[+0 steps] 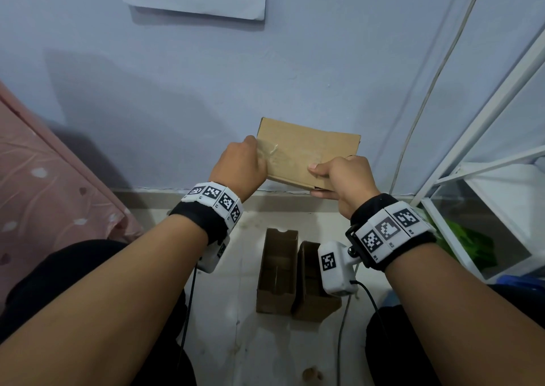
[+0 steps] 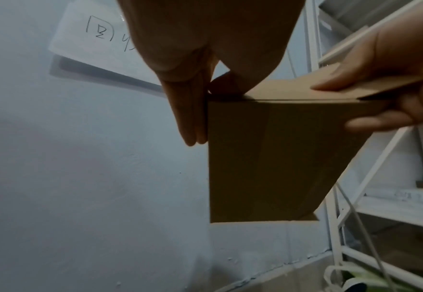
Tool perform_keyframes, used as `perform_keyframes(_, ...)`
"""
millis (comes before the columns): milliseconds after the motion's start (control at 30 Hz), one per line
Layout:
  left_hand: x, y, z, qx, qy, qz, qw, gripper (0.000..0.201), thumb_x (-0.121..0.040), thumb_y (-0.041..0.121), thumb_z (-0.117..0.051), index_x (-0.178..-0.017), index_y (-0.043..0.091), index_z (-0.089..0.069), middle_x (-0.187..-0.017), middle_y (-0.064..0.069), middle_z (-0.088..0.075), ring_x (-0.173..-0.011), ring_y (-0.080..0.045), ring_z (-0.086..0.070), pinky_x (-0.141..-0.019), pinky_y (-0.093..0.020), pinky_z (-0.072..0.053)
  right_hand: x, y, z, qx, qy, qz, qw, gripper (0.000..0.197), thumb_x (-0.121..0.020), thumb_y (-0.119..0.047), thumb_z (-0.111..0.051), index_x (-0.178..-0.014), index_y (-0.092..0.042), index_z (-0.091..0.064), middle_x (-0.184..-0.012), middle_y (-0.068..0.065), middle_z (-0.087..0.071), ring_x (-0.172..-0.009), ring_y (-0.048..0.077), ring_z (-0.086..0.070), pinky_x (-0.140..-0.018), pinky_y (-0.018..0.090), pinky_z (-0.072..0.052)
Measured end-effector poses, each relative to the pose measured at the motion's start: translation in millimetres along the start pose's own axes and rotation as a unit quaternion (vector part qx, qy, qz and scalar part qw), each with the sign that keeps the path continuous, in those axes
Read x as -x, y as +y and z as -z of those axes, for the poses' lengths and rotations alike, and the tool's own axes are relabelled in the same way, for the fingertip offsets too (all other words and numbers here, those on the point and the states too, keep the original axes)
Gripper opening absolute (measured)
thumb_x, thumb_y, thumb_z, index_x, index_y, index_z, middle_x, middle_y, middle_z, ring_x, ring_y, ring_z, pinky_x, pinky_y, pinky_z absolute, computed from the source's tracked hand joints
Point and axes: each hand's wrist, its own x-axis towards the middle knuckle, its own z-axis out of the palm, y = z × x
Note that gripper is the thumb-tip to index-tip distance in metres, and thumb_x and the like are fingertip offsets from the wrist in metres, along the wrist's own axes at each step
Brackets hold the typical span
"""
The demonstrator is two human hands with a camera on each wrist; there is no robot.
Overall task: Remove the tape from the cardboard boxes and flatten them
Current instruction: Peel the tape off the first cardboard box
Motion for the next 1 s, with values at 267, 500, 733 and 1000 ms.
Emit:
perform_keyframes(267, 3.3, -0.4, -4.6, 0.130, 0.015, 0.026, 0.991, 0.055, -0.074, 0.058, -0.080, -0.109, 0.018, -0.067, -0.096, 0.000, -0.072, -0.087, -0.017, -0.068, -0.078, -0.031, -0.054, 0.1, -2.6, 2.6, -0.009, 0.002, -0.005, 1.000, 0.019, -0.086, 0.005, -0.075, -0.092, -0.003, -0.059, -0.102, 0.010, -0.071, -0.092, 0.020, -0.074, -0.068, 0.043, -0.065)
perform_keyframes(500, -1.5, -3.0, -2.5, 0.183, 0.044, 0.026, 0.982, 0.021, -0.094, 0.035, -0.068, -0.101, 0.016, -0.076, -0.083, -0.003, -0.073, -0.071, -0.021, -0.067, -0.078, -0.036, -0.058, 4.5, -5.0, 5.9, -0.019, -0.009, -0.010, 1.000, 0.020, -0.090, 0.006, -0.071, -0.080, -0.006, -0.057, -0.095, 0.006, -0.069, -0.088, 0.013, -0.070, -0.077, 0.047, -0.064)
perform_keyframes(733, 2.9, 6.5, -2.3, 0.171, 0.049, 0.035, 0.983, 0.046, -0.091, 0.063, -0.060, -0.075, 0.020, -0.066, -0.071, 0.003, -0.064, -0.076, -0.022, -0.065, -0.073, -0.038, -0.055, 6.7, -4.4, 6.5, -0.016, -0.011, -0.013, 1.000, 0.019, -0.089, 0.006, -0.071, -0.080, -0.005, -0.059, -0.094, 0.006, -0.067, -0.092, 0.017, -0.070, -0.076, 0.047, -0.064)
perform_keyframes(1000, -3.6, 0.2, -0.6, 0.122, 0.099, 0.030, 0.987, 0.047, -0.098, 0.040, -0.058, -0.070, 0.003, -0.059, -0.062, -0.006, -0.061, -0.063, -0.027, -0.056, -0.061, -0.035, -0.045, 9.0, -4.5, 5.5, -0.011, -0.023, -0.011, 1.000, 0.017, -0.090, 0.006, -0.071, -0.082, -0.003, -0.060, -0.095, 0.006, -0.067, -0.097, 0.019, -0.071, -0.075, 0.046, -0.065)
